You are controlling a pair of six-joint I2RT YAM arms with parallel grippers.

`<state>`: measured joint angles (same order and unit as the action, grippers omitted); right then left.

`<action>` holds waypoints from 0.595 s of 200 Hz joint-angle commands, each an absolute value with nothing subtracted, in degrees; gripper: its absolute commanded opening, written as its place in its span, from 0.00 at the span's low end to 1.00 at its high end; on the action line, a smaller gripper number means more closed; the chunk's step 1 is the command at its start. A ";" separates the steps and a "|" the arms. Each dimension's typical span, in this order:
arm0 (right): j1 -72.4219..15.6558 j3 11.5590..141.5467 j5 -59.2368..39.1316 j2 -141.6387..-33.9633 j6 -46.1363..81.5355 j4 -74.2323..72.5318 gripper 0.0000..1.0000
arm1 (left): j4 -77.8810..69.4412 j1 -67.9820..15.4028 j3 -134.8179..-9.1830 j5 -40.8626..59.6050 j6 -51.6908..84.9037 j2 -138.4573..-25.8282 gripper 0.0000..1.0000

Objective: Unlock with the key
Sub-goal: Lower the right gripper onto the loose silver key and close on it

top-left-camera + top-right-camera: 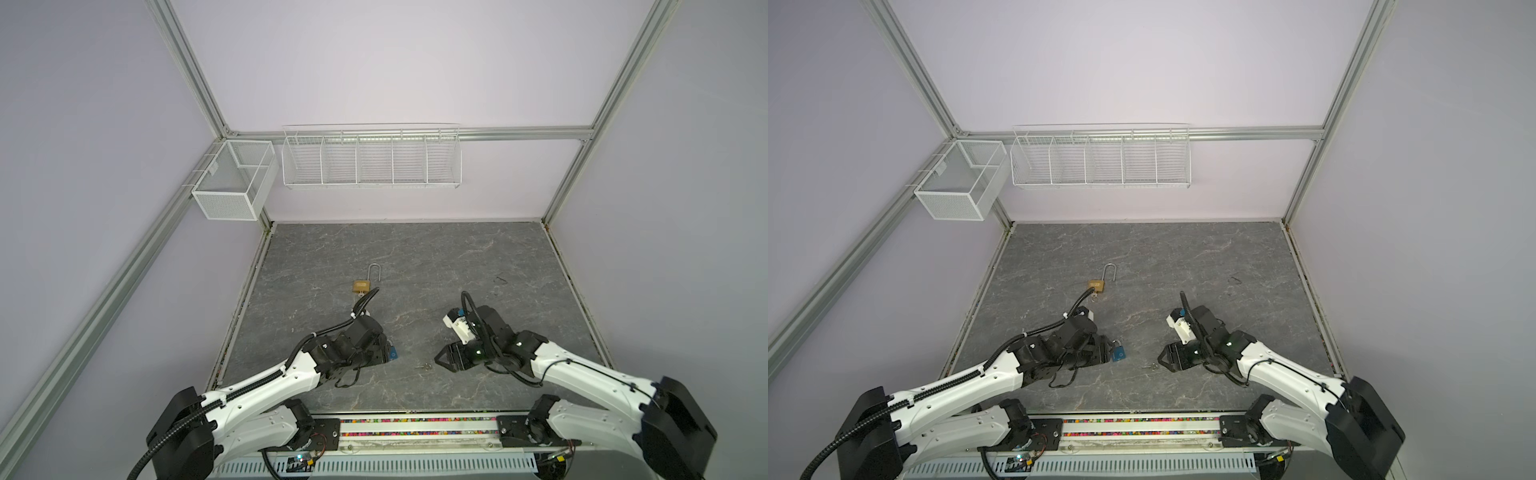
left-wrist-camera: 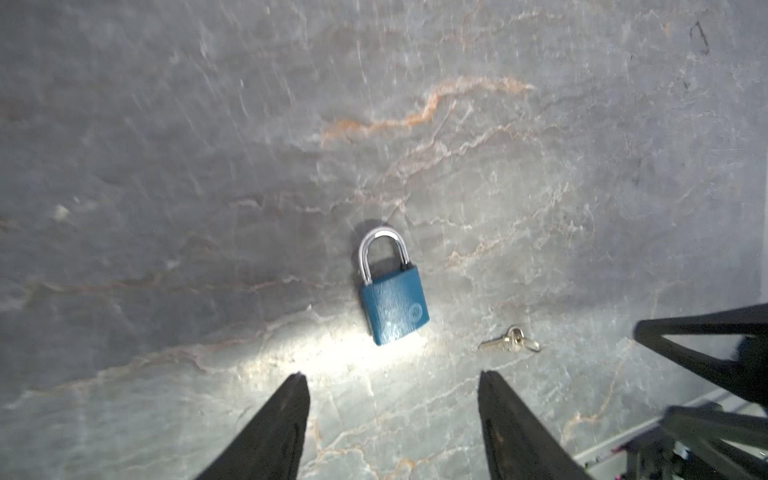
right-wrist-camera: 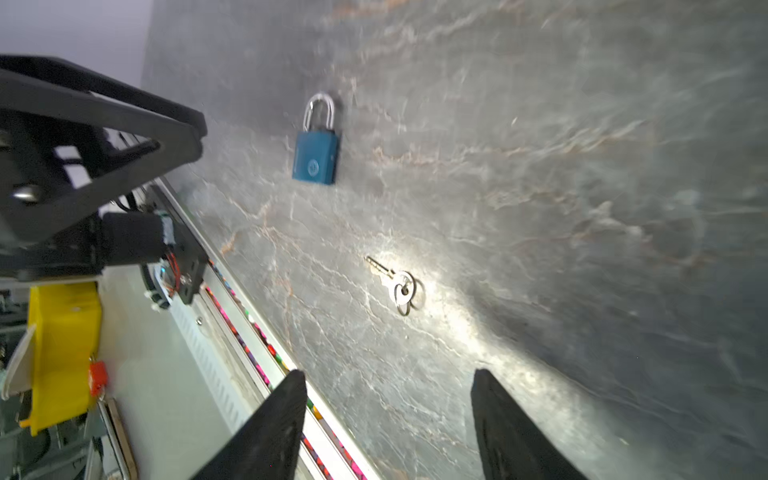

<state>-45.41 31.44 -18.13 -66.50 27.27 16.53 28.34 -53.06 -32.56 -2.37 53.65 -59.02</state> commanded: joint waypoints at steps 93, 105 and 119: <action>-57.37 40.43 2.66 -83.13 25.65 17.26 0.50 | 27.60 -53.52 -27.23 3.36 58.62 -43.28 0.66; -57.32 41.57 1.78 -84.88 24.76 17.14 0.47 | 27.72 -53.48 -26.90 3.01 58.67 -41.25 0.66; -57.41 42.81 0.54 -86.84 24.44 17.22 0.40 | 28.26 -53.52 -27.13 2.64 58.59 -41.02 0.66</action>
<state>-57.10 40.56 -0.03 -83.94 26.09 16.32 26.83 -53.32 -27.42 4.25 57.45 -42.26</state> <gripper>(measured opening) 0.437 0.662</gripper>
